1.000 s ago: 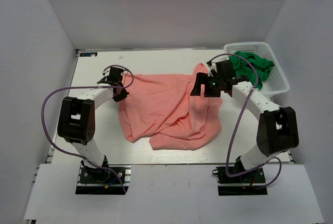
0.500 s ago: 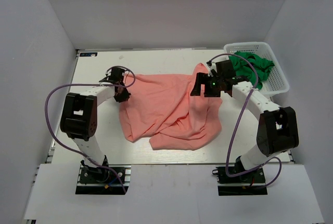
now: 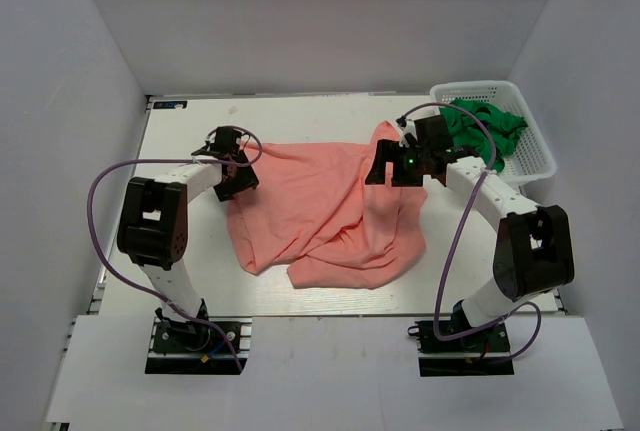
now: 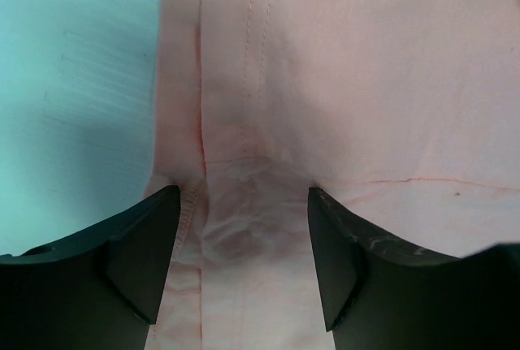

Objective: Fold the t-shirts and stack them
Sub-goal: Flatten out the tshirt

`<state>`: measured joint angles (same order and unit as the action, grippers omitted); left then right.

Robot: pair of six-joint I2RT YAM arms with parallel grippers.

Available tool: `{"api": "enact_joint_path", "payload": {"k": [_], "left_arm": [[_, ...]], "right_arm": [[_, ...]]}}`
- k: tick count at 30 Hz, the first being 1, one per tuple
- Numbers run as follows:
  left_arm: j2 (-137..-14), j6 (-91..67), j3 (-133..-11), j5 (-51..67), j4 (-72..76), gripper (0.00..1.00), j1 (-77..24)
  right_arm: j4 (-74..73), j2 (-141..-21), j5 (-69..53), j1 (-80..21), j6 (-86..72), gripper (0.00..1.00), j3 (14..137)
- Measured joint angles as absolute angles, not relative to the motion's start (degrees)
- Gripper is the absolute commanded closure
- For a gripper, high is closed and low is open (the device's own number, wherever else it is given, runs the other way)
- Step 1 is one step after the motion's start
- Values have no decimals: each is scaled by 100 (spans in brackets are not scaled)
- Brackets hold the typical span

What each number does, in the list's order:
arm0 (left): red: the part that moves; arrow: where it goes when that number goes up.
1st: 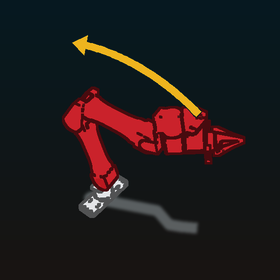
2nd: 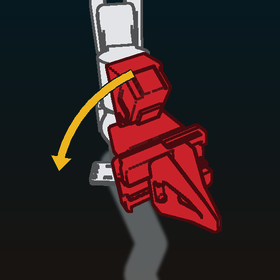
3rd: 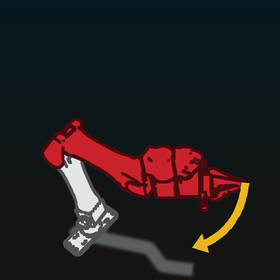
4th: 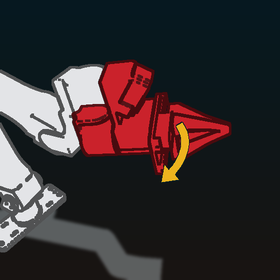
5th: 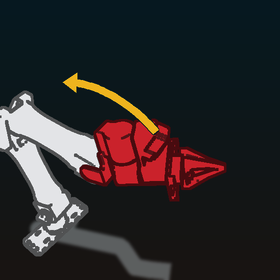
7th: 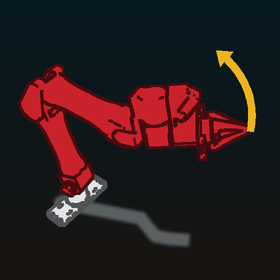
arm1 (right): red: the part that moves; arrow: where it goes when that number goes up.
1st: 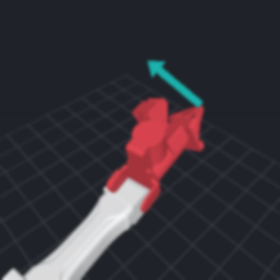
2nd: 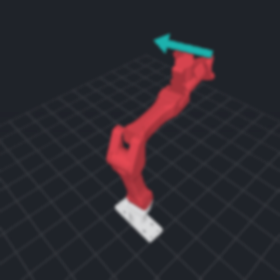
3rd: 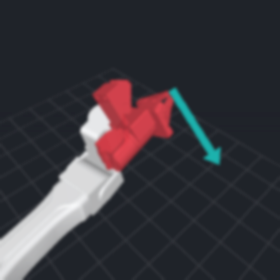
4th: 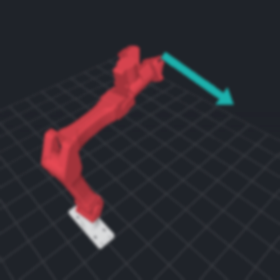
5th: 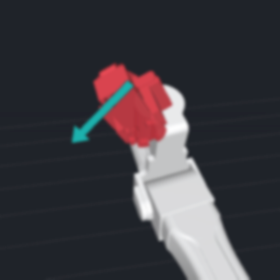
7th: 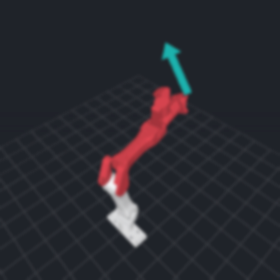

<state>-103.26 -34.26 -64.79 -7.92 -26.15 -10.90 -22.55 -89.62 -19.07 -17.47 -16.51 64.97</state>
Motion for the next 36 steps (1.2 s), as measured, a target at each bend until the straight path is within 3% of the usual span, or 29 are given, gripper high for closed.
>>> {"api": "enact_joint_path", "payload": {"k": [36], "left_arm": [[-10208,-3398,-6473,180,-2217,26,-1098]], "right_arm": [[-2252,-9052,-1990,-1737,-1608,9,6471]]}}
